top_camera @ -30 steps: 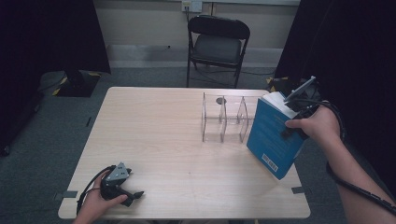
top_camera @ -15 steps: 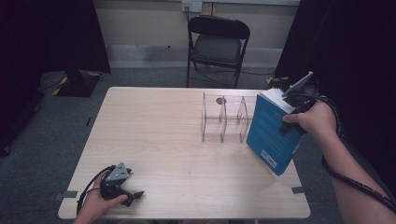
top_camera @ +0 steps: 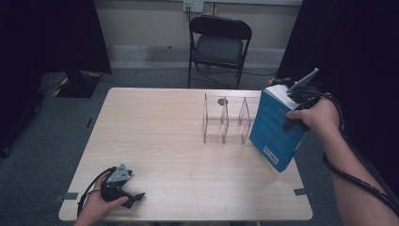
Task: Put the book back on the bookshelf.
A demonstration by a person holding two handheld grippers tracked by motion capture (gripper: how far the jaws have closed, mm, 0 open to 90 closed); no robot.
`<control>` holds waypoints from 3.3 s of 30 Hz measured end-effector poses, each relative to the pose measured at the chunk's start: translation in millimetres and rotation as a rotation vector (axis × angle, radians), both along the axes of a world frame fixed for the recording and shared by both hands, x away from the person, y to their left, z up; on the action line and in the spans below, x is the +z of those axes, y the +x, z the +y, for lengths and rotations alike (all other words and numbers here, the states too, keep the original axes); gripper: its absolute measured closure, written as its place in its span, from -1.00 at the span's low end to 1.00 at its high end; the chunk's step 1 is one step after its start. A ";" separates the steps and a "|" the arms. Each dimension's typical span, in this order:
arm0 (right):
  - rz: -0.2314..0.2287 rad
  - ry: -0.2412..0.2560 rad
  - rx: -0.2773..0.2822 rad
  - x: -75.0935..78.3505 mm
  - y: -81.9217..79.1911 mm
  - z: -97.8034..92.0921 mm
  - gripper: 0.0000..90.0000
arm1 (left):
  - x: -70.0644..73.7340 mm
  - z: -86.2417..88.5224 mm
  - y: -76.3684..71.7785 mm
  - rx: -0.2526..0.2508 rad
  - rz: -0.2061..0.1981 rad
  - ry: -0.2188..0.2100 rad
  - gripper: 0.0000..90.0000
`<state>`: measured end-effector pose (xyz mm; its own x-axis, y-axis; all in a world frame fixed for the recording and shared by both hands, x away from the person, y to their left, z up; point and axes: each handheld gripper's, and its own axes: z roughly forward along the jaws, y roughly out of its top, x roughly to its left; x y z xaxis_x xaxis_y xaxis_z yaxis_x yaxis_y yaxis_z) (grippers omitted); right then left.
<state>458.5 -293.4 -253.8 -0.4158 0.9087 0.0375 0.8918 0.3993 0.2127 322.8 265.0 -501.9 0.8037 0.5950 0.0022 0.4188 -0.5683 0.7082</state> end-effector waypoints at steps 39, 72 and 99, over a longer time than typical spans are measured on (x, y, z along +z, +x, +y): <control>-0.009 -0.014 -0.039 -4.6 25.2 16.5 0.37 | 0.0 0.0 0.0 0.000 0.000 0.000 -1.00; -0.038 0.004 -0.118 -10.9 45.6 23.0 0.37 | 0.2 0.1 0.1 0.001 -0.001 0.003 -1.00; -0.093 0.020 -0.204 -16.8 61.5 26.7 0.37 | -0.4 0.1 0.3 -0.004 0.000 -0.007 -1.00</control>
